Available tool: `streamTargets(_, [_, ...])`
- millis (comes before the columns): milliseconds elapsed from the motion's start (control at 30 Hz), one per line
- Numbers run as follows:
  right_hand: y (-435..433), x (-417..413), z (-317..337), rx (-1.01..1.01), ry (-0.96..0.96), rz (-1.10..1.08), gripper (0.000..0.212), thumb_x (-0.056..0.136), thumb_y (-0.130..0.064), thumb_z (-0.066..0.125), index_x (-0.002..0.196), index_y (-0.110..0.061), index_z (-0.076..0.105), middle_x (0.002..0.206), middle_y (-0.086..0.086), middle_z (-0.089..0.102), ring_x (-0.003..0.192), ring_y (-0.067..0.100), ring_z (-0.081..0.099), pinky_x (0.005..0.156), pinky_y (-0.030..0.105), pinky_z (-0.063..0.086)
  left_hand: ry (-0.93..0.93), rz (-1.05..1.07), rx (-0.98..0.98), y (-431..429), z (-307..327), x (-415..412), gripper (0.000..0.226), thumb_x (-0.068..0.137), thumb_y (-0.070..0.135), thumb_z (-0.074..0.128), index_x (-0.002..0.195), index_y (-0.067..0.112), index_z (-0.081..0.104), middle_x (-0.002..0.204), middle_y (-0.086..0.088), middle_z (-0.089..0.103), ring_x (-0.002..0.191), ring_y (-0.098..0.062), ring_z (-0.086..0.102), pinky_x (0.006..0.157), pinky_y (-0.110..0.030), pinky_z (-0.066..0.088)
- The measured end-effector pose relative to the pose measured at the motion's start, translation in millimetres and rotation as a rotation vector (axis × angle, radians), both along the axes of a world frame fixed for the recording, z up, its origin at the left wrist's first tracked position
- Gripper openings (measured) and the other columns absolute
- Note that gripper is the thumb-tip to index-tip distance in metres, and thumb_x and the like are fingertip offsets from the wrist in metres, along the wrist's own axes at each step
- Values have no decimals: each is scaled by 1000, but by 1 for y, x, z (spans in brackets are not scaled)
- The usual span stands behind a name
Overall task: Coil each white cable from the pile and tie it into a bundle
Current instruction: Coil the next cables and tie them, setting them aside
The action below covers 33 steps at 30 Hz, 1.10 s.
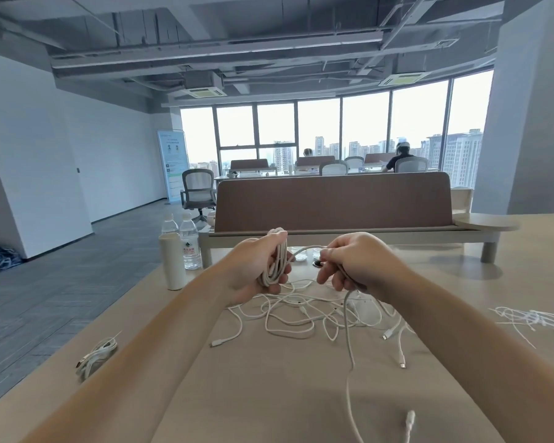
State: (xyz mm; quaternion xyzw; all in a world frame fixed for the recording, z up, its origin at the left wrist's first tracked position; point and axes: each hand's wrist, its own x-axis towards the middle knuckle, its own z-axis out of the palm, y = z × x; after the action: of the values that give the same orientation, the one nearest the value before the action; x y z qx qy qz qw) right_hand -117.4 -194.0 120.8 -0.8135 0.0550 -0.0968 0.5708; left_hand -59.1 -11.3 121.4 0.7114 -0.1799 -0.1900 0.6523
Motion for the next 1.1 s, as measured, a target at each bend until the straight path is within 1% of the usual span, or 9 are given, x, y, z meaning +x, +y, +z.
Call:
streamTargets(200, [11,7,-3,135,-188,-55,12,100,-13,56,92,-5,53,66,15,71,39,16,36,36,21,25,25,-48,-7,-9,-6,-4,46,105,43,44,104,0,63,84,-16,61,65,-22,53,58,-31,40])
streamTargets(367, [25,5,0,247,-264,-55,15,99,-11,58,87,-3,53,67,18,66,34,11,39,34,18,29,39,-123,-43,-15,-9,-6,40,102,44,48,88,11,63,79,-13,57,65,-24,55,60,-32,40])
streamTargets(467, [28,5,0,169,-292,-82,17,97,-13,63,82,-6,59,64,12,66,37,11,42,37,18,33,60,-140,-60,-15,-8,-8,43,101,47,49,76,15,64,79,-13,57,67,-25,55,60,-31,41])
streamTargets(567, [31,4,-2,63,-299,-73,15,95,-15,64,83,-8,70,61,5,66,43,12,45,46,22,39,88,-153,-80,-14,-9,-6,48,103,49,44,77,12,60,78,-13,56,66,-25,55,57,-29,41])
streamTargets(667, [34,-1,1,-36,-286,-43,26,91,-2,52,84,-9,76,64,5,65,47,12,50,50,23,43,100,-147,-97,-12,-10,-4,50,104,50,41,80,10,59,77,-13,58,64,-25,54,57,-29,39])
streamTargets(767, [35,-5,3,-18,-256,10,35,90,6,46,95,-11,76,65,9,63,49,15,52,47,21,45,95,-182,-102,-10,-8,-3,57,104,55,35,85,7,58,76,-13,58,63,-23,52,57,-29,37])
streamTargets(933, [31,-3,1,-67,-247,57,19,96,-1,55,102,-13,69,61,8,63,47,17,56,45,22,45,56,-203,-80,-7,-11,-2,67,100,64,33,100,2,57,79,-16,57,65,-23,52,59,-29,40])
streamTargets(1033, [33,-1,1,-58,-265,78,2,96,-4,60,97,-3,63,55,1,63,45,19,55,41,21,40,61,-186,-109,-10,-15,-5,60,100,61,37,92,6,60,72,-13,57,65,-25,50,59,-31,39])
streamTargets(1100, [35,0,0,-60,-278,47,5,95,-7,64,92,-3,64,58,4,66,45,18,56,41,21,40,71,-191,-130,-11,-16,-6,59,99,62,37,93,7,58,73,-13,55,64,-25,50,58,-30,40])
